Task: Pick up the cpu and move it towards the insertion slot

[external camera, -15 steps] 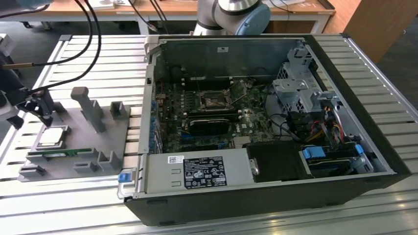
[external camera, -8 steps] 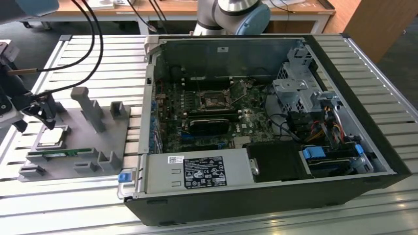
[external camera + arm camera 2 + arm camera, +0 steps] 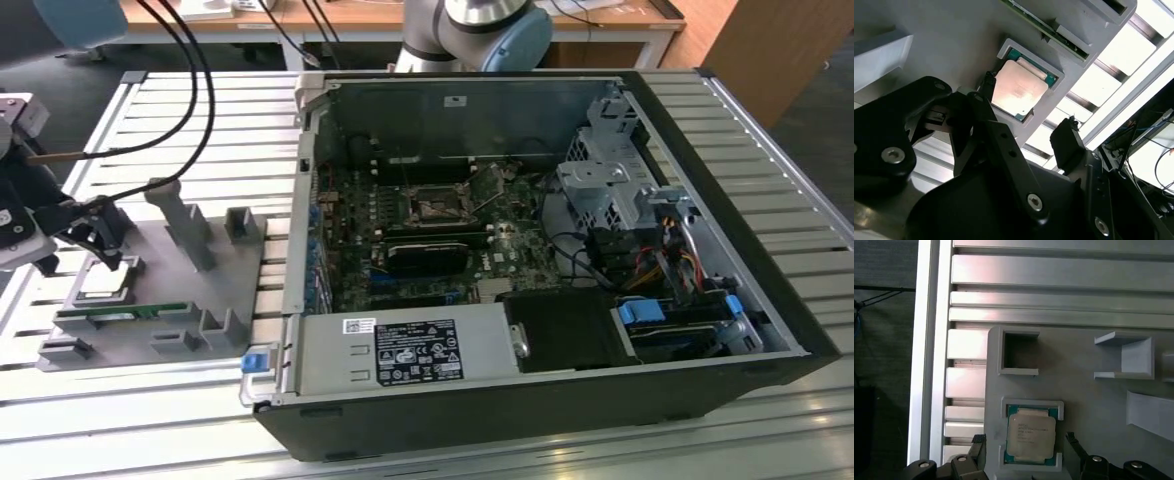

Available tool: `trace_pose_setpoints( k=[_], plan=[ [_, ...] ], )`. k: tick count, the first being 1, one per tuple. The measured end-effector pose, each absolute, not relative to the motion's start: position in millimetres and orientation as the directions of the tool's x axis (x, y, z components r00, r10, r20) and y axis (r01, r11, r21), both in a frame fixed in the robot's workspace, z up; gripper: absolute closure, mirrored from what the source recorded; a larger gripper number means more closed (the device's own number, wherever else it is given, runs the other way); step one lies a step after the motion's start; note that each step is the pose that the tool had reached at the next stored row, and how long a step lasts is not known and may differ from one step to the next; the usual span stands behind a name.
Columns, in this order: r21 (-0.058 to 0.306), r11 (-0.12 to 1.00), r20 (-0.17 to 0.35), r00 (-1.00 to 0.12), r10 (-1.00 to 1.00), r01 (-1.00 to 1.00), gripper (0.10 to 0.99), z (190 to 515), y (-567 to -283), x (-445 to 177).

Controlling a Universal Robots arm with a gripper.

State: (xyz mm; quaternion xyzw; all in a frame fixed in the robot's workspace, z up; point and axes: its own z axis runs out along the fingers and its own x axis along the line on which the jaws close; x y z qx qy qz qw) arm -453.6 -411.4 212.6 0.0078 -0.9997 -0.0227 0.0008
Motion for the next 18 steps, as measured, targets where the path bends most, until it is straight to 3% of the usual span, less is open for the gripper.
trace_pose_setpoints(
  k=[18],
  plan=[
    [0.043, 0.999, 0.001, -1.000, -0.015, -0.015, 0.369, 198, -411, -454]
  ],
)
